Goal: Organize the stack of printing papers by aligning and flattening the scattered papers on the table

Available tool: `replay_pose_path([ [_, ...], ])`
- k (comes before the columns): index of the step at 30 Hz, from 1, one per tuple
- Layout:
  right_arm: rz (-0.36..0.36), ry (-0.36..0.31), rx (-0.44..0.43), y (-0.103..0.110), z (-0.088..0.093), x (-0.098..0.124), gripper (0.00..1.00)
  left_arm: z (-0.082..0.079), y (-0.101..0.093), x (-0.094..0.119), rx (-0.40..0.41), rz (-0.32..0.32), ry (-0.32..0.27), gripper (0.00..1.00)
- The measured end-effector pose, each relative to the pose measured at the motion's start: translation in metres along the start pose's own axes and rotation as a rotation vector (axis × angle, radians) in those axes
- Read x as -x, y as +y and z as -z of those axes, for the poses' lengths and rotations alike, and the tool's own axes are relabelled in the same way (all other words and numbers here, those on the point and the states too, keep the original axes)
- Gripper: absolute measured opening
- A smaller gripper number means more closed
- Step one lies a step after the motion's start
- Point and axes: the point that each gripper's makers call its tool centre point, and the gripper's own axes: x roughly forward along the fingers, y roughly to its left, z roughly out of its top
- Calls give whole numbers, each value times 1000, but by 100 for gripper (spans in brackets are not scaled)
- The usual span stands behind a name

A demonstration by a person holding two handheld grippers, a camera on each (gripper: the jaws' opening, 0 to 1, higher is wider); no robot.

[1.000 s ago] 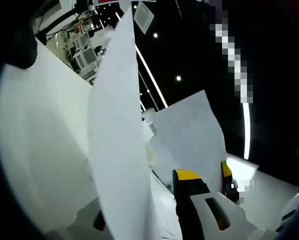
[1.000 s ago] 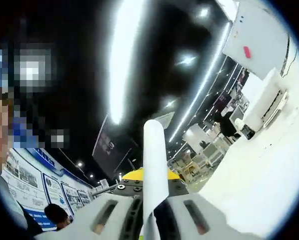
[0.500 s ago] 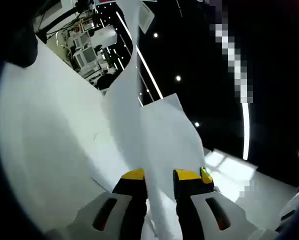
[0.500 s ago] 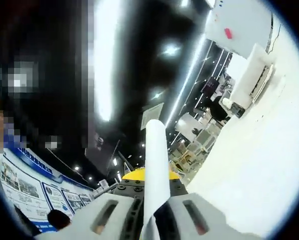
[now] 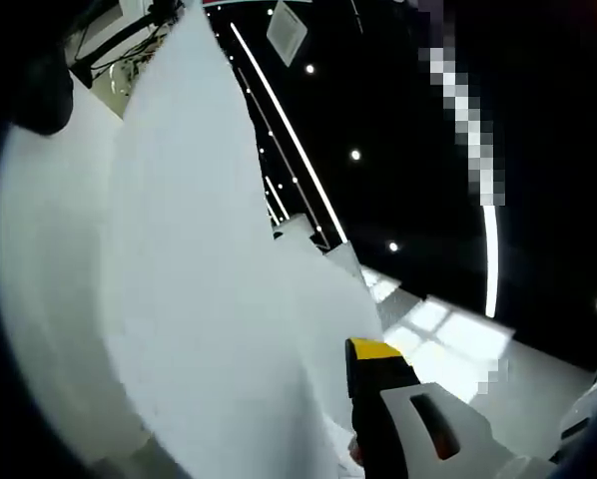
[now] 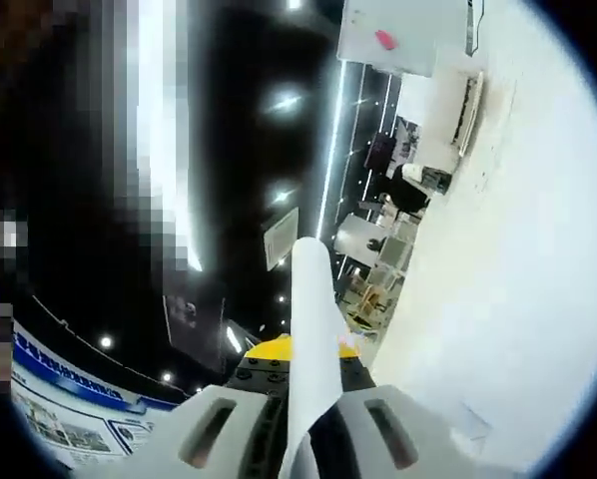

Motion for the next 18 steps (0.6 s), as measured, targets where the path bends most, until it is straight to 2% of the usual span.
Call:
replay_pose_path([
  [3, -19, -4, -66, 3, 3, 0, 0, 1, 1, 0, -2, -2, 3, 23],
  [5, -67, -9, -118, 11, 4, -2, 0, 1, 1, 0, -1, -3, 4, 23],
  [9, -91, -2, -194, 15, 10, -3, 0, 0, 2, -1, -4, -4, 3, 23],
  [18, -135, 11, -277, 32, 15, -4, 0, -2, 4, 0, -4, -4, 1, 23],
])
